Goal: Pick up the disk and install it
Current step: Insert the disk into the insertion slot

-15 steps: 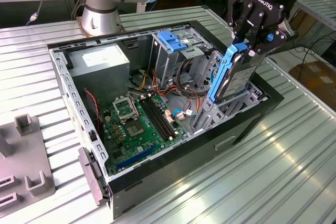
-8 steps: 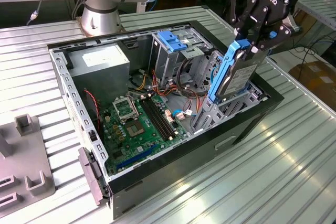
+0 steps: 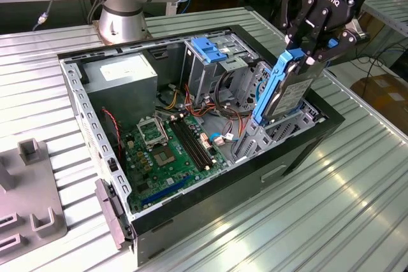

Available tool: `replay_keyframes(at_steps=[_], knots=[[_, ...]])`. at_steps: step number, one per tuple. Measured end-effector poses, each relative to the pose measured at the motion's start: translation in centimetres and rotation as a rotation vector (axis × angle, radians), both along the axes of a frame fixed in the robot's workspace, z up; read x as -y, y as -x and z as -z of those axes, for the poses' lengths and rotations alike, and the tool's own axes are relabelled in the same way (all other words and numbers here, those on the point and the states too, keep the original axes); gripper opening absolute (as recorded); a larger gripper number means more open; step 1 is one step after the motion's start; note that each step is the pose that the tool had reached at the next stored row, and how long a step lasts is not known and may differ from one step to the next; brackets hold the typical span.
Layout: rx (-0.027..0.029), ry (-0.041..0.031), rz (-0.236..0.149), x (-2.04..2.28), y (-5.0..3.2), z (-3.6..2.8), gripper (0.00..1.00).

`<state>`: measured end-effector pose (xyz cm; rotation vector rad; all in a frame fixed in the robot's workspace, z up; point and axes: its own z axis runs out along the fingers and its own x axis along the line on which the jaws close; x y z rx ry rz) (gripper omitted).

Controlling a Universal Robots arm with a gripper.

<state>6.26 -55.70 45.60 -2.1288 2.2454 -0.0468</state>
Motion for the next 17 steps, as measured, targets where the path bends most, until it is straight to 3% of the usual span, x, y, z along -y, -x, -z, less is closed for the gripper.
replay_keyframes(at_steps=[11, 17], knots=[[-0.0001, -0.0022, 0.000, 0.01, -0.40, 0.78, 0.36], [0.0000, -0.0028, 0.000, 0.00, -0.47, 0.89, 0.36]])
